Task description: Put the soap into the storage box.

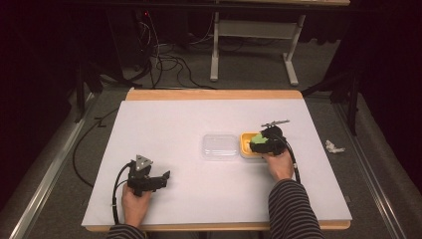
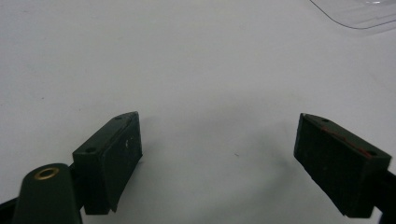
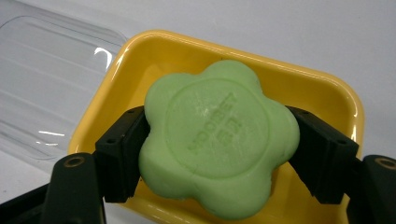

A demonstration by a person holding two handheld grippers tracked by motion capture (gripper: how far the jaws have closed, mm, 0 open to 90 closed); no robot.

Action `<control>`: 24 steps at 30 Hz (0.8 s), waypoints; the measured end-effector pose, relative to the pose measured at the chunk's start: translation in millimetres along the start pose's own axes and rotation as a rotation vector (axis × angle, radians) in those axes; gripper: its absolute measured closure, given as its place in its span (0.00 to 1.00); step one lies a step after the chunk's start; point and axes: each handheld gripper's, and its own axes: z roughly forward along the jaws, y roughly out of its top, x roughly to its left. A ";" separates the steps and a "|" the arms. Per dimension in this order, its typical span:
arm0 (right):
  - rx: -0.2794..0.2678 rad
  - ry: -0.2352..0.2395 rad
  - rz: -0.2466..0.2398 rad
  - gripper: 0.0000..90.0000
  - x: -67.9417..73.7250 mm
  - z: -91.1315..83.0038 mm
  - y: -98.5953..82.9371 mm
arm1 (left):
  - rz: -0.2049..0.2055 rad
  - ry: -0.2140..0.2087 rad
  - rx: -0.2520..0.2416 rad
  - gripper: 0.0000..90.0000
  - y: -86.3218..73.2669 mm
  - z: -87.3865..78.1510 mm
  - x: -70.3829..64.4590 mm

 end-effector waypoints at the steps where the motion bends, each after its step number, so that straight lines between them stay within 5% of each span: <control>1: 0.003 -0.003 0.003 0.30 0.5 0.7 0.0 | -0.004 0.001 0.000 0.18 0.0 0.1 -0.2; 5: 0.032 0.001 -0.005 0.29 2.0 5.3 -0.8 | 0.003 0.002 0.004 0.18 -0.1 -0.1 0.1; 24: -0.049 -0.006 -0.041 0.29 4.3 -11.5 -1.6 | 0.005 0.007 0.004 0.18 -0.3 0.2 0.0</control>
